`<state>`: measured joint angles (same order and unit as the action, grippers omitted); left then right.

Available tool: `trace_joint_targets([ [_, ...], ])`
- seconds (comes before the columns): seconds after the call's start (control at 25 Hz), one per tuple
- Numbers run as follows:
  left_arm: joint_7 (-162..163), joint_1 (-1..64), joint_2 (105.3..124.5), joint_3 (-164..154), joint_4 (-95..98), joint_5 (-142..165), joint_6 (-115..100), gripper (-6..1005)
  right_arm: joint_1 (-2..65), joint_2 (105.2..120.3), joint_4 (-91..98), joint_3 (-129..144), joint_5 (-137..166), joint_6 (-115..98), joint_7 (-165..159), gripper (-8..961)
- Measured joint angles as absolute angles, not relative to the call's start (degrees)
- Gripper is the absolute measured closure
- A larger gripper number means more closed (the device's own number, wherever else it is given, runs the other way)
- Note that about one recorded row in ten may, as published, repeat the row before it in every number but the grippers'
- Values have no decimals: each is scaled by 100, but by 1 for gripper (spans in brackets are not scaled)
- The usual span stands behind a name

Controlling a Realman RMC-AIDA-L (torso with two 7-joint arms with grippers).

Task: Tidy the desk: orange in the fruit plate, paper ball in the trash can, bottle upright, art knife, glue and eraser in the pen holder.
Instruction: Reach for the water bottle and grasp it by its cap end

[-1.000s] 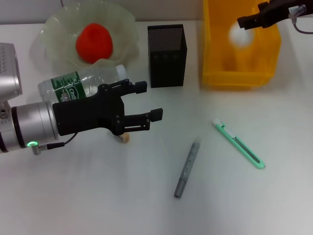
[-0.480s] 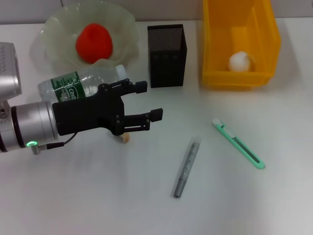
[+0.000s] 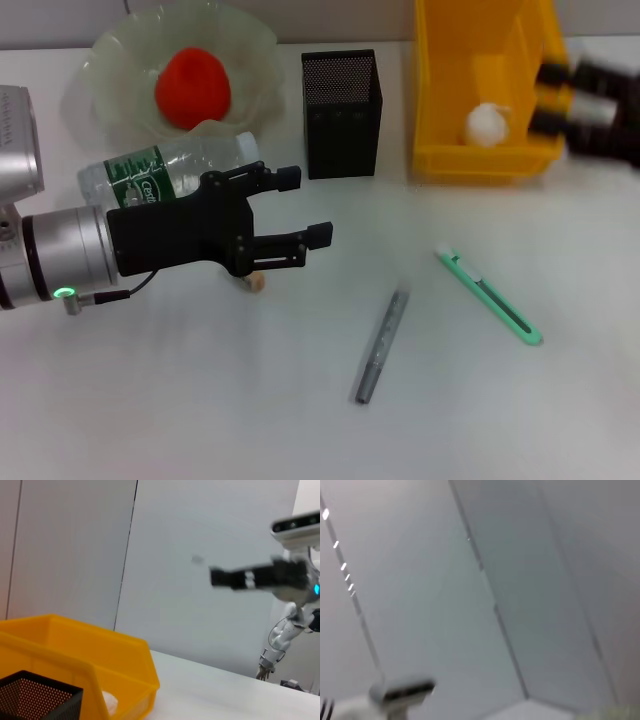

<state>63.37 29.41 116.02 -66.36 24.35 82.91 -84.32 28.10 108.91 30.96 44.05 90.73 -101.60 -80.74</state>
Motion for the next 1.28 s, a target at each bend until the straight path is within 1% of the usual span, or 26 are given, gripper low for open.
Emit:
trace_joint_targets([
  [0.36,6470,2960,11544,-6642,2434,8312,-8365,159,2393,11249,3125,4377,10105,-10001,-7087,123],
  [0.52,6493,2961,11524,-6640,2414,8315,-8343,160,2306,11354,3108,4391,10198,-9743,-6857,122],
  [0.72,6525,2932,11516,-6637,2416,8315,-8335,160,2360,11481,3114,4391,10475,-9430,-6809,122],
  [0.96,6531,2905,11513,-6636,2432,8315,-8331,160,2366,11585,3120,4386,10511,-9286,-6660,123],
  [1.28,6560,2913,11513,-6491,2454,8267,-8584,161,2408,11600,3046,4377,10528,-9137,-6657,126],
])
